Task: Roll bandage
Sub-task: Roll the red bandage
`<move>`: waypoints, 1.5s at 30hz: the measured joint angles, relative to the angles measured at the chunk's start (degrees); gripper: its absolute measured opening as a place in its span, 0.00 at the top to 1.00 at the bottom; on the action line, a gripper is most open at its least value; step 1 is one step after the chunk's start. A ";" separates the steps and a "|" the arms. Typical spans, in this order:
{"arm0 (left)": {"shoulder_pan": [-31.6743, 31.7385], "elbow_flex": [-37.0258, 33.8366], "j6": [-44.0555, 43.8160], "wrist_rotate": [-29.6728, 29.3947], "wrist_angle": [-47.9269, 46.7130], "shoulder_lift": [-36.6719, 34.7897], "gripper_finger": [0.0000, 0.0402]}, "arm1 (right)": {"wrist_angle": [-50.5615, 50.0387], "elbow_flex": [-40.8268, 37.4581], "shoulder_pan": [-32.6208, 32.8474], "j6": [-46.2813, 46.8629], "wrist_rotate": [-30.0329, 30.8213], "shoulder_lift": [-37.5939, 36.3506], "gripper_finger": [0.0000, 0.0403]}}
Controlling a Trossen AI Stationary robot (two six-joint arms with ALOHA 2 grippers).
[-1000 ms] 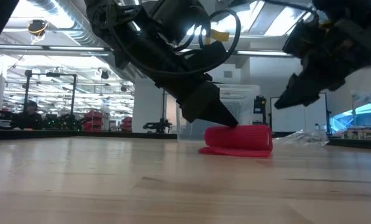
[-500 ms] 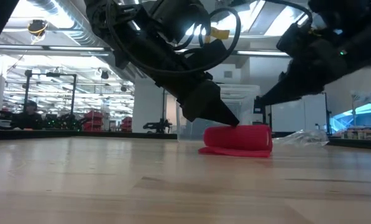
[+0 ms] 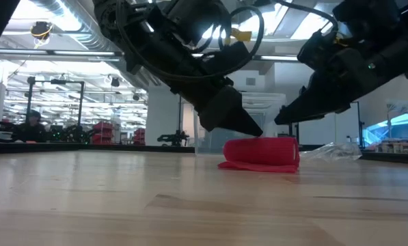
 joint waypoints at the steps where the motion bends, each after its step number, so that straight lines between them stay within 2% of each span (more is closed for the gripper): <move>1: -0.42 -0.01 0.13 -0.02 -0.23 -0.88 0.96 | 0.03 0.00 0.00 0.00 -0.35 -0.02 0.61; 7: -4.06 0.16 -1.81 1.40 -5.04 -5.03 0.96 | 0.64 0.00 0.00 0.09 -0.44 -0.02 0.61; 12: -5.14 0.08 -6.96 3.04 -11.73 -3.28 0.96 | 1.70 0.00 0.00 0.80 -0.42 -0.02 0.61; 15: -4.19 0.00 -9.29 4.27 -11.64 -0.78 0.96 | 2.35 0.61 0.00 1.23 -0.40 0.05 0.61; 21: -0.12 0.15 -15.42 14.02 -11.25 1.39 0.96 | -0.80 5.00 -0.44 -0.56 0.14 4.14 0.61; 27: 0.95 0.16 -16.93 14.21 -13.34 1.29 0.96 | -9.91 9.67 -2.82 -0.63 2.26 8.56 0.61; 32: 0.85 0.19 -17.44 14.03 -14.35 1.20 0.96 | -18.38 12.32 -2.95 -2.01 1.79 8.43 0.61; 45: 0.54 0.13 -18.61 13.82 -14.51 1.24 0.96 | -21.48 12.37 -2.83 1.57 -4.84 6.20 0.61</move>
